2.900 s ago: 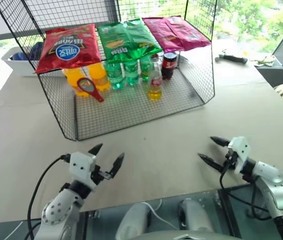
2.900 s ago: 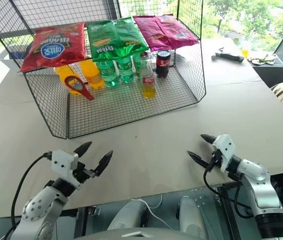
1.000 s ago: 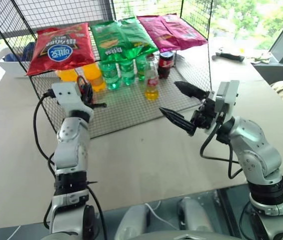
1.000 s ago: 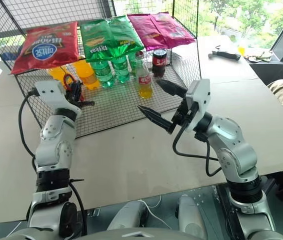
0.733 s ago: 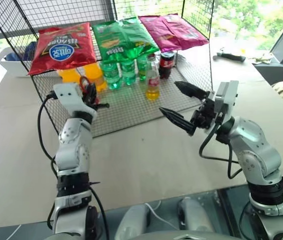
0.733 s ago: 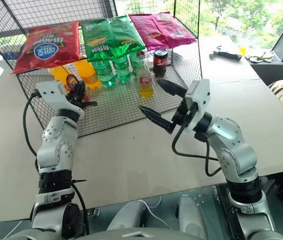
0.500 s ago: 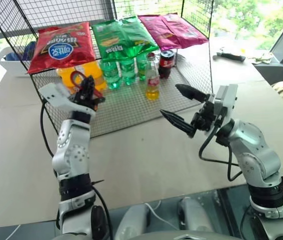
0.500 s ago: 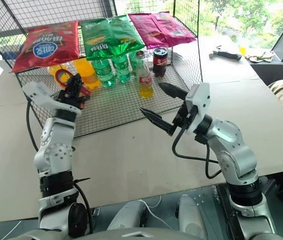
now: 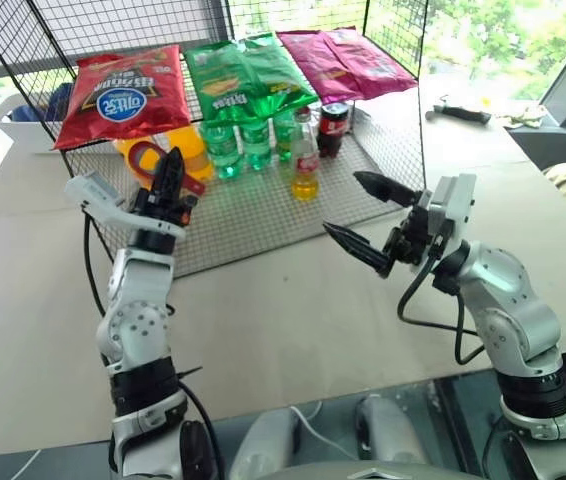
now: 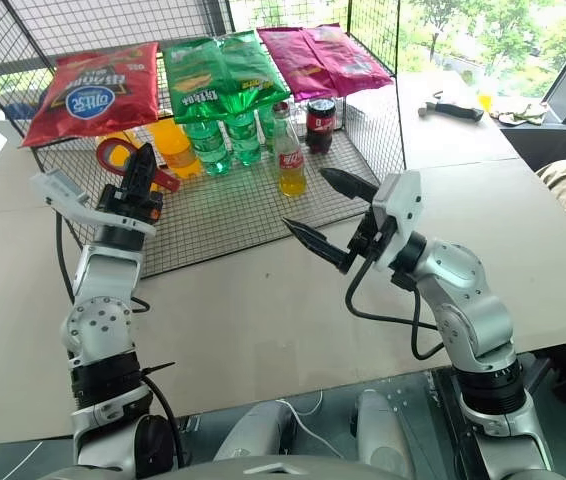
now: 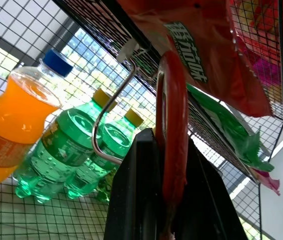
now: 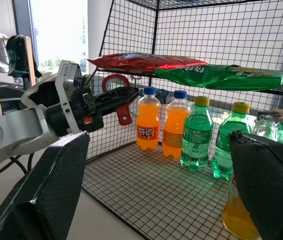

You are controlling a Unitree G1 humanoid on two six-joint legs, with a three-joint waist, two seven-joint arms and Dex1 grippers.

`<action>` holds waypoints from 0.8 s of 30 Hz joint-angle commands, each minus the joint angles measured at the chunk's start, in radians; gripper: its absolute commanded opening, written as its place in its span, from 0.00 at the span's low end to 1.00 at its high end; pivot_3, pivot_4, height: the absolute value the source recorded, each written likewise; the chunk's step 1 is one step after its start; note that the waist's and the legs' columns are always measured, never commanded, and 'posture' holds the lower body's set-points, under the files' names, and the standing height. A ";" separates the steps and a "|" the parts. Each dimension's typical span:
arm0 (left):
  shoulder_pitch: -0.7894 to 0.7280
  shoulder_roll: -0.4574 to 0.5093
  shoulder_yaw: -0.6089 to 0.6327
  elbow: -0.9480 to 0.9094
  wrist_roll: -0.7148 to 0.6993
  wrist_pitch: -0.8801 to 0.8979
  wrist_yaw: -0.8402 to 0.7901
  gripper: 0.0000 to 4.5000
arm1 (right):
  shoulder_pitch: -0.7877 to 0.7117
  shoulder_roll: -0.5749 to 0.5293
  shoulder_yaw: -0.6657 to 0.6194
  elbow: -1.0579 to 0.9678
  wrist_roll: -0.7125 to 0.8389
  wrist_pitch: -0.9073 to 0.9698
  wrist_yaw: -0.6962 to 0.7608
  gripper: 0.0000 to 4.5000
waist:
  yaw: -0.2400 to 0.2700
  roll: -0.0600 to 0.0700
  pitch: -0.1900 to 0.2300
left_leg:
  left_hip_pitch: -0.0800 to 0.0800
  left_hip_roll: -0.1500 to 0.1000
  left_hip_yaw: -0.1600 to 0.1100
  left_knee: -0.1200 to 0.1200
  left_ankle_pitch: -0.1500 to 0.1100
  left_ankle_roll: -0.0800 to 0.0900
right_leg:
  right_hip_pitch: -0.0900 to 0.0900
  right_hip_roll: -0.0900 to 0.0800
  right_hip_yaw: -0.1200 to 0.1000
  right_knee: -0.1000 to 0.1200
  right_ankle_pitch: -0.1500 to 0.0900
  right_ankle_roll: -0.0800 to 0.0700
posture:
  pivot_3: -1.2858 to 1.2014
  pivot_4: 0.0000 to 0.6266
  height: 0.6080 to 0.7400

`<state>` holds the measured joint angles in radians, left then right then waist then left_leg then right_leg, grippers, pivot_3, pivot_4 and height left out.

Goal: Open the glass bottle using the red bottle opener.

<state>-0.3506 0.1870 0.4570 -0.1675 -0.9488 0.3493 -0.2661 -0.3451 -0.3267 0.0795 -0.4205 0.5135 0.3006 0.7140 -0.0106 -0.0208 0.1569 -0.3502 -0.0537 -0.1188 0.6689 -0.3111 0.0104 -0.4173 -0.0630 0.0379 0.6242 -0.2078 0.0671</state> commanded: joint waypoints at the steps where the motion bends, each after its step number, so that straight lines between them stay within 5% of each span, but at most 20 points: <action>1: -0.004 -0.003 0.021 -0.036 -0.060 0.000 0.003 0.01 | 0.002 0.002 -0.001 -0.016 -0.007 -0.031 0.003 1.00 | 0.000 0.000 0.000 | 0.000 0.000 0.000 0.000 0.000 0.000 | 0.000 0.000 0.000 0.000 0.000 0.000 | 0.52 0.24 1.00; 10: 0.044 0.032 -0.127 -0.096 -0.086 0.115 -0.127 0.01 | 0.023 -0.016 0.015 0.005 -0.033 0.018 -0.013 1.00 | 0.003 0.000 0.000 | 0.000 -0.001 0.000 0.000 0.000 0.000 | 0.000 0.000 0.000 0.000 0.000 0.000 | 0.52 0.24 1.00; 15: 0.036 0.061 -0.233 -0.106 -0.101 0.199 -0.238 0.01 | 0.026 -0.086 0.055 -0.026 -0.010 0.216 -0.031 1.00 | 0.000 0.000 0.000 | 0.000 -0.001 0.000 0.000 0.000 0.000 | 0.000 0.000 0.000 0.000 0.000 0.000 | 0.52 0.24 1.00; 24: 0.008 0.094 -0.356 -0.101 -0.149 0.334 -0.422 0.01 | -0.065 -0.147 0.053 -0.071 0.303 0.716 -0.010 1.00 | -0.002 0.001 0.000 | 0.000 0.000 0.000 0.000 0.000 0.000 | 0.000 0.000 0.001 0.000 0.000 0.000 | 0.52 0.24 1.00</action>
<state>-0.3159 0.2729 0.1182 -0.2278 -1.0724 0.6658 -0.6444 -0.3839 -0.4686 0.1527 -0.4523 0.7217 0.9350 0.6862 -0.0123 -0.0203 0.1572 -0.3502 -0.0540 -0.1183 0.6687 -0.3111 0.0107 -0.4171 -0.0626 0.0384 0.6239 -0.2079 0.0669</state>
